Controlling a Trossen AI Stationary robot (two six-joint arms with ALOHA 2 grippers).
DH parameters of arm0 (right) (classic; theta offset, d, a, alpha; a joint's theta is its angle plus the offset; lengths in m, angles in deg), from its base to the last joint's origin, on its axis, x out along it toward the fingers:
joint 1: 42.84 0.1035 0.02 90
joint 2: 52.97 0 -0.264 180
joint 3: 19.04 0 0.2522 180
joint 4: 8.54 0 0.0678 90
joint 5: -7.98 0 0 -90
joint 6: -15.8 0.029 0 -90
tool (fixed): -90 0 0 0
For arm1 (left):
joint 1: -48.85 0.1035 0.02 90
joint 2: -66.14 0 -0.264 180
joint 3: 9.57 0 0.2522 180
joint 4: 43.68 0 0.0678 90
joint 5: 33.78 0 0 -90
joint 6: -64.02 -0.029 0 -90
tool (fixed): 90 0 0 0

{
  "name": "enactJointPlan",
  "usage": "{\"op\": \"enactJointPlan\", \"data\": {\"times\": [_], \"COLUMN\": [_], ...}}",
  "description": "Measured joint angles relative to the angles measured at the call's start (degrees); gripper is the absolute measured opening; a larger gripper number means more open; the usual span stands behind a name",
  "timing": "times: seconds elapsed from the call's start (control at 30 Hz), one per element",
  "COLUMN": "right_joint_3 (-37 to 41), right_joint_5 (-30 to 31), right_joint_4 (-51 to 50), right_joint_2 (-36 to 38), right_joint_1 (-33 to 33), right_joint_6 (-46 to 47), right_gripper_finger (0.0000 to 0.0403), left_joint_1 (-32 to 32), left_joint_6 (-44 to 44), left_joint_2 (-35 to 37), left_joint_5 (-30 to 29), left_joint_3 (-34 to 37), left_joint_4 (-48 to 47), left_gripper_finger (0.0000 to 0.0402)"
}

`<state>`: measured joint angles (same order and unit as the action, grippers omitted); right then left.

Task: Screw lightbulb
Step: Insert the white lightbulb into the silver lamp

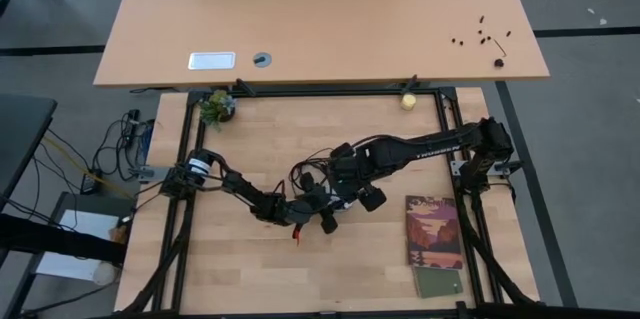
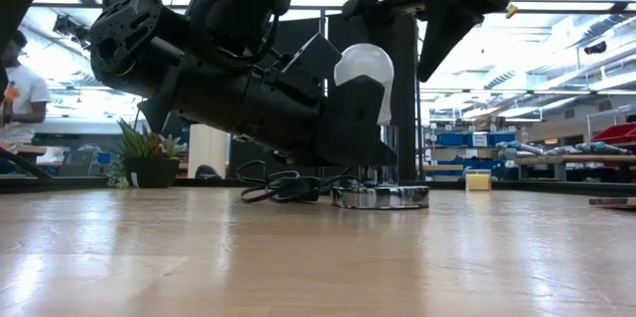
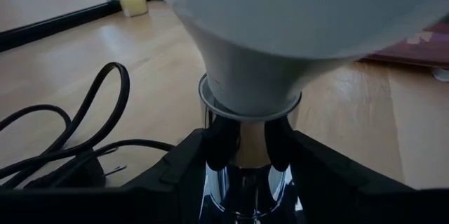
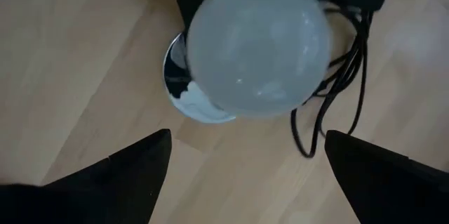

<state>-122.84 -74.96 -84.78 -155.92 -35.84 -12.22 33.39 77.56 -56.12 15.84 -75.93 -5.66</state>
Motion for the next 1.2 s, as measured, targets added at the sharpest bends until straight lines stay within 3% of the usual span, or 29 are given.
{"op": "enactJointPlan", "data": {"times": [0.33, 0.5, 0.7, 1.0, 1.2], "right_joint_3": [-0.4, -6.1, -12.6, -15.8, -16.4], "right_joint_5": [-0.3, 3.4, 1.0, 3.8, 4.0], "right_joint_4": [1.4, -1.6, -4.8, -5.9, -6.8], "right_joint_2": [-2.5, -7.2, -11.0, -15.9, -16.0], "right_joint_1": [0.5, 2.1, 2.7, 2.7, 2.5], "right_joint_6": [-2.6, -2.6, -0.4, -0.6, -0.5], "right_gripper_finger": [0.0382, 0.0378, 0.0375, 0.0372, 0.0337], "left_joint_1": [0.1, 0.1, 0.1, 0.1, 0.1], "left_joint_6": [-1.4, -1.1, -1.0, -0.9, -0.9], "left_joint_2": [0.0, 0.0, 0.0, 0.0, 0.0], "left_joint_5": [1.3, 1.1, 1.0, 1.1, 1.0], "left_joint_3": [0.0, 0.0, 0.0, 0.0, 0.0], "left_joint_4": [-0.1, -0.2, -0.1, 0.8, 1.0], "left_gripper_finger": [0.0184, 0.0184, 0.0184, 0.0184, 0.0184]}}
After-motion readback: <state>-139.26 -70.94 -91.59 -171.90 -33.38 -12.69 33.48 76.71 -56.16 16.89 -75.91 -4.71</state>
